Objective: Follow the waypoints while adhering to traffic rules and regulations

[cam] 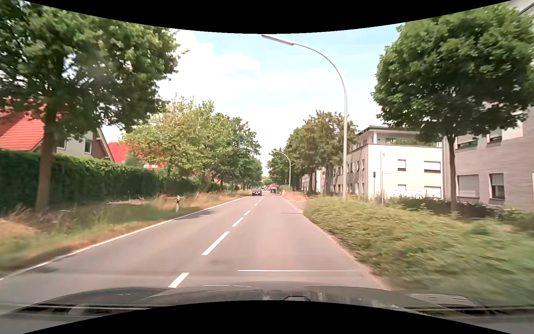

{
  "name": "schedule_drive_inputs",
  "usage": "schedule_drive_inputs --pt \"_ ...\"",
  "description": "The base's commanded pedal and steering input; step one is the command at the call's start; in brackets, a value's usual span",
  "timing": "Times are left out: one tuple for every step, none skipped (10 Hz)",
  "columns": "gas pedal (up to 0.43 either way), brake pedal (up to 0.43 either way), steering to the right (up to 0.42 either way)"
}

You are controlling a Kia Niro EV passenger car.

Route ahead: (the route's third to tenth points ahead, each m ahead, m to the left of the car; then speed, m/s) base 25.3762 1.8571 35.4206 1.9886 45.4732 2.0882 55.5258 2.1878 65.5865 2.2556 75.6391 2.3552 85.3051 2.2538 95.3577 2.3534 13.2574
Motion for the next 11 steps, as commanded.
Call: schedule_drive_inputs --pt "0.209 0.0 -0.002" --pt "0.209 0.0 -0.002" --pt "0.209 0.0 -0.002" --pt "0.209 0.0 -0.002" --pt "0.209 0.0 -0.002" --pt "0.209 0.0 -0.002" --pt "0.209 0.0 -0.001" --pt "0.209 0.0 -0.001" --pt "0.209 0.0 -0.001" --pt "0.209 0.0 -0.001" --pt "0.209 0.0 -0.001"
